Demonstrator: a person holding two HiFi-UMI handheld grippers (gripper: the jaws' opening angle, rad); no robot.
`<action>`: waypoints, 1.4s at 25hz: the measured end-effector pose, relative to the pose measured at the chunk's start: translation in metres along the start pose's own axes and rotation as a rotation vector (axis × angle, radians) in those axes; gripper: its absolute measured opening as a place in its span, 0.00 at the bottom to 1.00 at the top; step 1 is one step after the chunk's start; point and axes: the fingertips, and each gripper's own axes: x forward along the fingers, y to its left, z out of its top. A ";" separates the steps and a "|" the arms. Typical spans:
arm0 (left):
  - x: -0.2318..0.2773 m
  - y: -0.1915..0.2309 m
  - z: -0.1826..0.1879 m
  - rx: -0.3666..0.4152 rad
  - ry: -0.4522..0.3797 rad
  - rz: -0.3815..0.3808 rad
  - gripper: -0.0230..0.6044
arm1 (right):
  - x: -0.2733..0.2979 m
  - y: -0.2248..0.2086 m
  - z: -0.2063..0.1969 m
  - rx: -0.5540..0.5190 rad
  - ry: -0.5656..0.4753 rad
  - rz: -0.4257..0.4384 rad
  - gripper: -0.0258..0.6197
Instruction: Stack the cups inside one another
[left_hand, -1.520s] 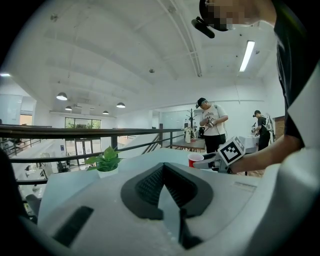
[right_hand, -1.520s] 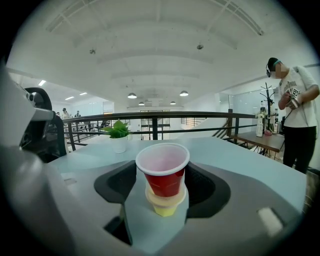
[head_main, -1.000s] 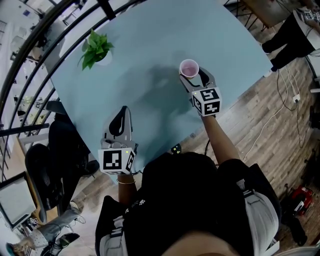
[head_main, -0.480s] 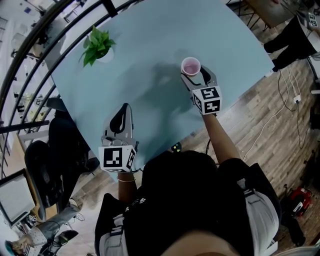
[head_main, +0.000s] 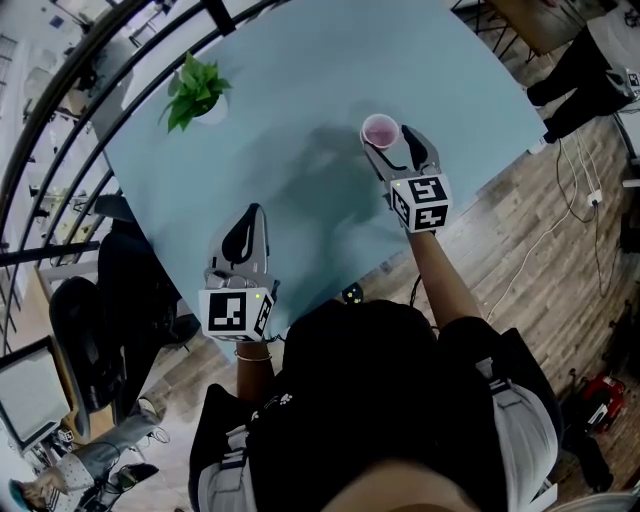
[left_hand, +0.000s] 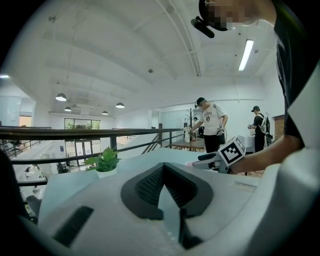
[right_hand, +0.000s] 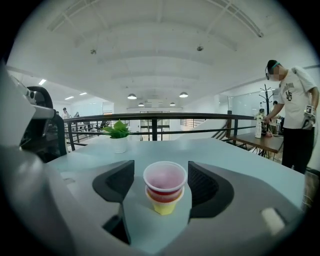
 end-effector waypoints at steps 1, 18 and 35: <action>0.000 -0.002 0.001 0.004 -0.001 -0.005 0.02 | -0.004 0.001 0.003 0.003 -0.011 0.002 0.55; -0.007 -0.027 0.012 0.030 -0.042 -0.045 0.02 | -0.065 0.033 0.049 0.066 -0.212 0.090 0.23; -0.020 -0.039 0.014 0.047 -0.060 -0.070 0.02 | -0.100 0.060 0.058 0.050 -0.268 0.146 0.06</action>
